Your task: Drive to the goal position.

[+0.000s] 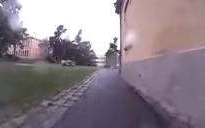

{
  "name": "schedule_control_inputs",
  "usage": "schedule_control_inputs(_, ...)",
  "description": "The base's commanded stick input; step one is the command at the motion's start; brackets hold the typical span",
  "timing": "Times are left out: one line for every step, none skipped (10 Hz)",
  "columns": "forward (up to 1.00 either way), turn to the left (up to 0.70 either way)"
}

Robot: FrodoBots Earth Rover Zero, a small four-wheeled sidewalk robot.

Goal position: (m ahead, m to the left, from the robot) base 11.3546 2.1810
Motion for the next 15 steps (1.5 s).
schedule_control_inputs(0.70, 0.00)
schedule_control_inputs(0.70, 0.00)
schedule_control_inputs(0.70, 0.00)
schedule_control_inputs(0.70, 0.00)
schedule_control_inputs(0.70, 0.00)
schedule_control_inputs(0.70, 0.00)
schedule_control_inputs(0.70, 0.00)
schedule_control_inputs(0.70, 0.00)
schedule_control_inputs(0.70, 0.00)
schedule_control_inputs(0.70, 0.00)
schedule_control_inputs(0.70, 0.00)
schedule_control_inputs(0.70, 0.00)
schedule_control_inputs(0.70, 0.00)
schedule_control_inputs(0.70, 0.00)
schedule_control_inputs(0.70, 0.00)
